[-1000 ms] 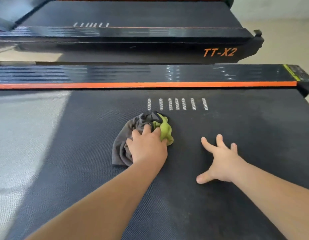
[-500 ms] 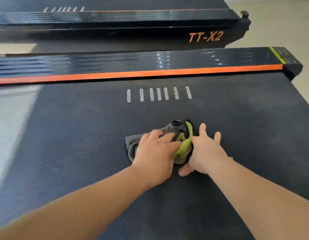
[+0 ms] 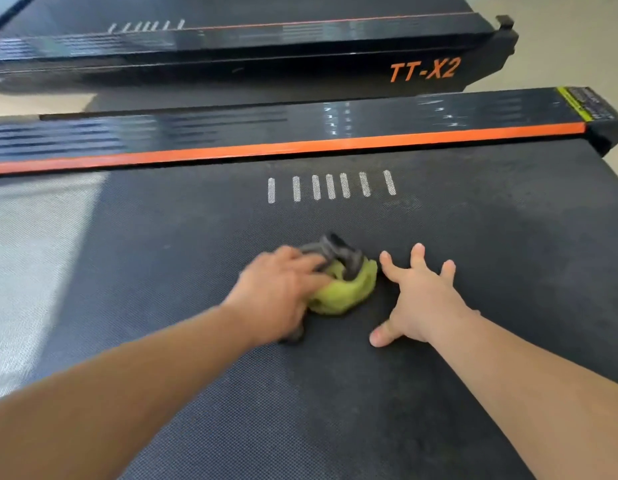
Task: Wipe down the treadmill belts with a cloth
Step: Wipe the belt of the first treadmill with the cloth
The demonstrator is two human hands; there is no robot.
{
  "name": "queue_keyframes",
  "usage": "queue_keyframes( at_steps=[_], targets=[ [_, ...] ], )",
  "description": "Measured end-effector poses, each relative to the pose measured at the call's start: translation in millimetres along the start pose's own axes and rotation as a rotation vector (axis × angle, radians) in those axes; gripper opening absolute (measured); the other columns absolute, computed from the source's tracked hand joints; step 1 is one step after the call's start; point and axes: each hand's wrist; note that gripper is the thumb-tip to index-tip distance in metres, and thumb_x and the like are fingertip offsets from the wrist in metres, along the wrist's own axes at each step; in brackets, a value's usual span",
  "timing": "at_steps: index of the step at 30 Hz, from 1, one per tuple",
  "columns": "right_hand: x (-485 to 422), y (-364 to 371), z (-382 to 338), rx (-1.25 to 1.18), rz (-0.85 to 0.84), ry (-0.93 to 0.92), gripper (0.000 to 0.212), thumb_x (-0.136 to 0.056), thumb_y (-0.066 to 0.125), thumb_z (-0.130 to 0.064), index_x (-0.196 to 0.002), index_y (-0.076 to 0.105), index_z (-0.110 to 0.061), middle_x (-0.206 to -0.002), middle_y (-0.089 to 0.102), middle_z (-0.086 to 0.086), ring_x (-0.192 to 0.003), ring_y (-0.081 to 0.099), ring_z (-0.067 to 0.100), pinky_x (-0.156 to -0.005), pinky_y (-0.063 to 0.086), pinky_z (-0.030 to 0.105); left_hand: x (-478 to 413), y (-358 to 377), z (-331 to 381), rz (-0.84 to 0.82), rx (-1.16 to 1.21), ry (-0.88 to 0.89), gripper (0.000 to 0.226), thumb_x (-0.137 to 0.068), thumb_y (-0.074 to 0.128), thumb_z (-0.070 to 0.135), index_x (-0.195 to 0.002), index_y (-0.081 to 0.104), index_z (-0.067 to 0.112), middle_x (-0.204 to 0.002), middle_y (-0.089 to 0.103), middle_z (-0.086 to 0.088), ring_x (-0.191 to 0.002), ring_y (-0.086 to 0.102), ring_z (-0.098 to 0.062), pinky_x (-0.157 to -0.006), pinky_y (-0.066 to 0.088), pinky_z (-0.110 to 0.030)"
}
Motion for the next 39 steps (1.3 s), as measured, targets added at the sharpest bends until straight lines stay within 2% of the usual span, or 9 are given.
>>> queue_keyframes(
  at_steps=[4, 10, 15, 18, 21, 27, 30, 33, 39],
  targets=[
    [-2, 0, 0, -0.001, -0.004, 0.005, 0.141, -0.061, 0.096, -0.05, -0.153, -0.01, -0.061, -0.163, -0.033, -0.013, -0.152, -0.025, 0.042, -0.101, 0.028, 0.085, -11, -2, -1, 0.084, 0.046, -0.534, 0.033, -0.087, 0.054, 0.028, -0.116, 0.066, 0.037, -0.117, 0.06, 0.011, -0.109, 0.05, -0.031, -0.081, 0.048, -0.04],
    [-2, 0, 0, -0.003, 0.007, 0.0, 0.14, -0.062, 0.097, -0.047, -0.153, -0.009, -0.061, -0.163, -0.033, -0.014, -0.152, -0.025, 0.041, -0.101, 0.029, 0.084, 30, -6, 28, -0.01, 0.104, 0.042, 0.048, -0.079, 0.039, 0.037, -0.117, 0.066, 0.044, -0.126, 0.061, 0.016, -0.109, 0.056, -0.021, -0.081, 0.053, -0.037],
    [-6, 3, 2, 0.011, 0.019, -0.004, 0.143, -0.059, 0.097, -0.051, -0.152, -0.011, -0.062, -0.164, -0.031, -0.013, -0.152, -0.024, 0.044, -0.105, 0.031, 0.08, 4, 0, 6, 0.087, 0.127, -0.485, 0.044, -0.083, 0.046, 0.032, -0.119, 0.069, 0.042, -0.112, 0.062, 0.014, -0.109, 0.052, -0.026, -0.088, 0.05, -0.04],
    [-8, 3, 1, -0.003, 0.019, 0.02, 0.14, -0.063, 0.097, -0.043, -0.15, -0.01, -0.065, -0.162, -0.033, -0.015, -0.152, -0.024, 0.042, -0.103, 0.029, 0.082, 10, 9, 59, 0.074, 0.189, -0.289, 0.037, -0.076, 0.044, 0.031, -0.099, 0.072, 0.036, -0.094, 0.059, 0.012, -0.095, 0.053, -0.023, -0.082, 0.05, -0.04],
    [-8, 4, 2, -0.014, 0.023, 0.014, 0.136, -0.069, 0.096, -0.036, -0.15, -0.009, -0.066, -0.163, -0.032, -0.017, -0.153, -0.024, 0.039, -0.102, 0.028, 0.084, 30, 6, 50, 0.014, 0.184, -0.004, 0.037, -0.079, 0.045, 0.033, -0.106, 0.068, 0.041, -0.104, 0.06, 0.016, -0.102, 0.054, -0.017, -0.086, 0.049, -0.037],
    [-8, 3, 3, -0.012, 0.009, 0.005, 0.142, -0.061, 0.097, -0.047, -0.152, -0.01, -0.062, -0.163, -0.034, -0.015, -0.153, -0.026, 0.04, -0.103, 0.027, 0.084, 4, 0, 31, 0.096, 0.122, -0.542, 0.035, -0.088, 0.049, 0.034, -0.118, 0.066, 0.042, -0.109, 0.06, 0.016, -0.115, 0.051, -0.022, -0.085, 0.044, -0.037],
    [-14, 5, 4, 0.003, 0.03, -0.001, 0.139, -0.064, 0.096, -0.041, -0.152, -0.01, -0.062, -0.164, -0.031, -0.013, -0.152, -0.022, 0.044, -0.108, 0.031, 0.077, 38, 5, 80, 0.069, 0.172, -0.244, 0.03, -0.078, 0.048, 0.036, -0.101, 0.066, 0.038, -0.096, 0.059, 0.015, -0.098, 0.057, -0.021, -0.073, 0.044, -0.034],
    [-19, 8, 8, 0.013, 0.047, -0.015, 0.136, -0.066, 0.095, -0.042, -0.152, -0.009, -0.063, -0.163, -0.029, -0.013, -0.151, -0.021, 0.047, -0.11, 0.033, 0.073, 68, 3, 59, 0.015, 0.105, -0.001, 0.036, -0.079, 0.046, 0.041, -0.11, 0.065, 0.045, -0.107, 0.062, 0.019, -0.099, 0.059, -0.017, -0.073, 0.052, -0.036],
    [-20, 9, 7, 0.05, 0.051, -0.011, 0.144, -0.054, 0.095, -0.057, -0.153, -0.01, -0.062, -0.166, -0.027, -0.01, -0.151, -0.02, 0.048, -0.107, 0.036, 0.074, 45, -5, 20, 0.025, 0.082, -0.546, 0.04, -0.09, 0.047, 0.037, -0.127, 0.062, 0.045, -0.115, 0.06, 0.016, -0.113, 0.049, -0.024, -0.084, 0.05, -0.038]
  ],
)
Point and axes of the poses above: each hand's wrist, its own x-axis away from the middle knuckle, its own y-axis out of the palm, z = x × y
